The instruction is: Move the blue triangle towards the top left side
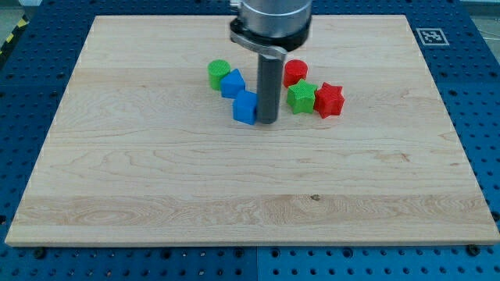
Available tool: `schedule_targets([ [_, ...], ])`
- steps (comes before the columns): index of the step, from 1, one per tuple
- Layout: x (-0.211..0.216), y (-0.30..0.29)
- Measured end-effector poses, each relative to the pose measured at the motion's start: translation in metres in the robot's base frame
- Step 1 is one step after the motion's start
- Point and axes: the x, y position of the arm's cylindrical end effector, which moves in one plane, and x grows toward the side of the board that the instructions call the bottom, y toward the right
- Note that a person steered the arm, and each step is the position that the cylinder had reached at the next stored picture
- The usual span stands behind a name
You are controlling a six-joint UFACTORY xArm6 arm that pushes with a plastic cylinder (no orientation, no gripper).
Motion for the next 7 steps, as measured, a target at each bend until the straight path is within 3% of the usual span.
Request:
schedule_targets([
  [2, -0.002, -0.034],
  [3, 0.007, -0.003],
  [4, -0.005, 0.031],
  [5, -0.033, 0.029],
  [7, -0.046, -0.022],
])
